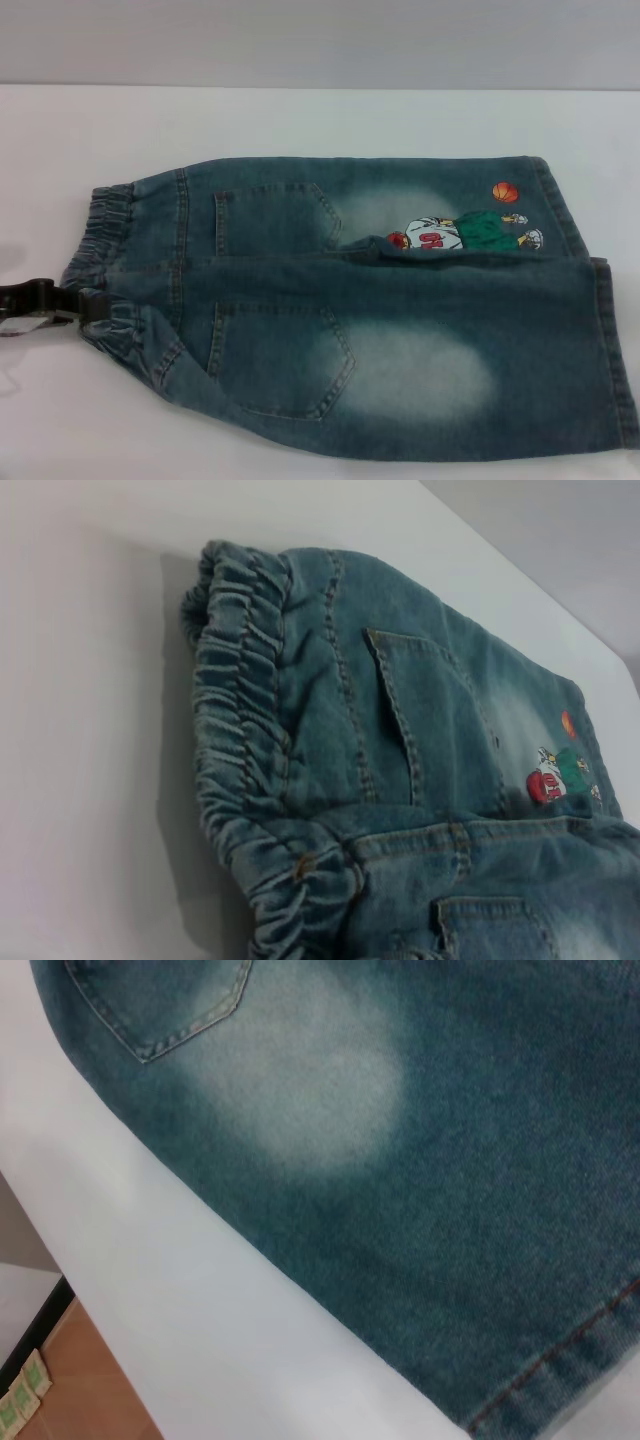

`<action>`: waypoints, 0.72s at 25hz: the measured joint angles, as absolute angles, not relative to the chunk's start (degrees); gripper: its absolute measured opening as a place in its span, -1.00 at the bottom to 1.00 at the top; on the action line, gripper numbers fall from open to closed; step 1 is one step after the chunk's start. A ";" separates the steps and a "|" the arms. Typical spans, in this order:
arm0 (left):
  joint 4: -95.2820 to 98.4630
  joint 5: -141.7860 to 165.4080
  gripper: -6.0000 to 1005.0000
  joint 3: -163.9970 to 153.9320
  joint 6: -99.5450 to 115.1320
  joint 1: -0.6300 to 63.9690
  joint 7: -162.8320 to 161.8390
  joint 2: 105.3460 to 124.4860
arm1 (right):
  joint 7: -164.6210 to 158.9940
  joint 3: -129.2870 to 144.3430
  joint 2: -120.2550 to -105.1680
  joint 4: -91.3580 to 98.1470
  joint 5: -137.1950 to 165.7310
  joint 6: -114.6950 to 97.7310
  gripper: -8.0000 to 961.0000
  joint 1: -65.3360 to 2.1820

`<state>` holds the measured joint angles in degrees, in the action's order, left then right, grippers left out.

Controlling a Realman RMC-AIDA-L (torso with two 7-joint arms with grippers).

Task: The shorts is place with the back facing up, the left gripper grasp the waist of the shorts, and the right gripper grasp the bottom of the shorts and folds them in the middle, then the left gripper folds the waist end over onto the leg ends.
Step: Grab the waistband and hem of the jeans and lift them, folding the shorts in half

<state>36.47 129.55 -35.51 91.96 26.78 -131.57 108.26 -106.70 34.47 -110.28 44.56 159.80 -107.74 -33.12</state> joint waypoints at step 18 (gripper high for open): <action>36.47 129.64 -0.91 -35.60 92.22 26.90 -131.57 108.33 | -107.68 36.51 -111.00 44.72 159.79 -107.23 0.21 -33.31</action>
<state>36.47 129.64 -35.60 92.21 26.90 -131.57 108.33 -107.68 36.51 -111.00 44.72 159.79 -107.23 -33.31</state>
